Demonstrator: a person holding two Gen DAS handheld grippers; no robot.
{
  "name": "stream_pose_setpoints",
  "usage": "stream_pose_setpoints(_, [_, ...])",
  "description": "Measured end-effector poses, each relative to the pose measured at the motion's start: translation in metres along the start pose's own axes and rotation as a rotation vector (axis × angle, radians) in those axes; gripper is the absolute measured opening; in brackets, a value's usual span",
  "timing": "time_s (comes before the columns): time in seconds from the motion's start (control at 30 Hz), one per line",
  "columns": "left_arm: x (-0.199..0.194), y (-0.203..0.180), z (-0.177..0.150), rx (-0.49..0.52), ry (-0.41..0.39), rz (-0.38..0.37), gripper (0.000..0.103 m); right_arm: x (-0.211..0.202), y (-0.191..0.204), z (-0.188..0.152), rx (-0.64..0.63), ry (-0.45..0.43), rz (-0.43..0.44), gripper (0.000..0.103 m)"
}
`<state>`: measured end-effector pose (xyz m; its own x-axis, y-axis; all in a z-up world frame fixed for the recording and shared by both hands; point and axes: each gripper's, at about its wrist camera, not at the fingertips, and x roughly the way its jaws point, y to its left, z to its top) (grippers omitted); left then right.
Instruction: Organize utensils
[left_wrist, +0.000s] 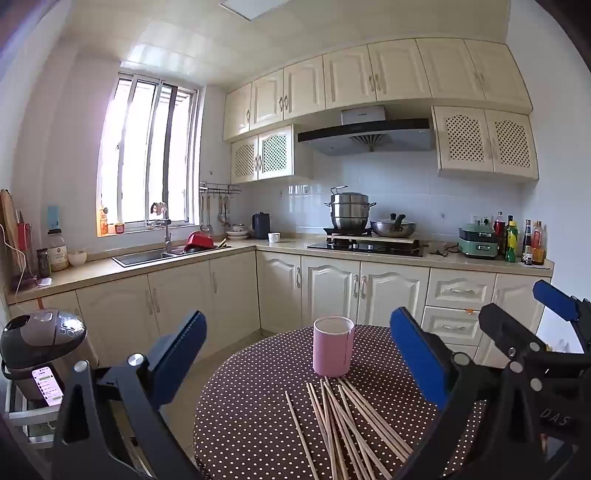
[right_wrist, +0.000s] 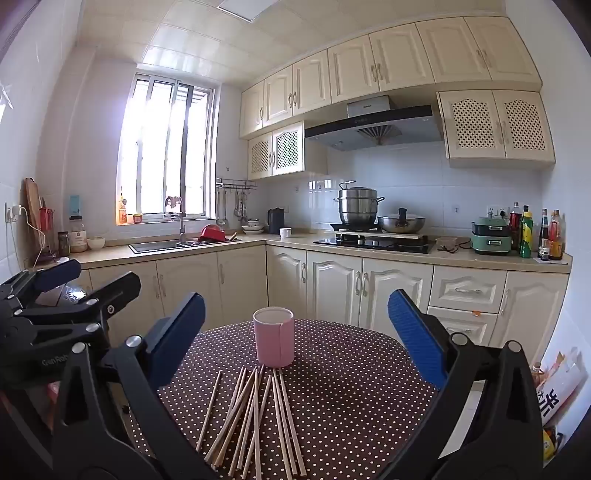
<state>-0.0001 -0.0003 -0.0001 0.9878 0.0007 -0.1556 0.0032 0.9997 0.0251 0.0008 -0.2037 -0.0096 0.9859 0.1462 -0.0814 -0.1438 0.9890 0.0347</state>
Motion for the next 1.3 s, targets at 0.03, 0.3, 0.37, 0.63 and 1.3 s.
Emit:
stream_pose_setpoints(0.03, [0.0001,0.0,0.0,0.0,0.001,0.0,0.098,-0.0001,0.0001,0.0,-0.001,-0.001,0.0,0.097])
stream_pose_setpoints(0.3, [0.0018,0.0049,-0.0008,0.0,-0.002,-0.001,0.098,-0.0019,-0.0024,-0.0019,0.001,0.003,0.001,0.097])
stream_pose_setpoints(0.37, [0.0017,0.006,-0.0009,0.002,-0.004,0.0,0.098,0.0001,-0.0063,-0.0015,0.001,0.001,0.001,0.097])
stream_pose_setpoints(0.63, [-0.002,0.0025,0.0004,0.005,-0.01,0.004,0.098,0.0027,-0.0003,0.0015,-0.004,0.0,0.0,0.097])
stream_pose_setpoints(1.3, [-0.0009,0.0048,0.0006,-0.001,-0.009,0.003,0.098,-0.0028,0.0022,0.0013,-0.006,-0.004,0.002,0.097])
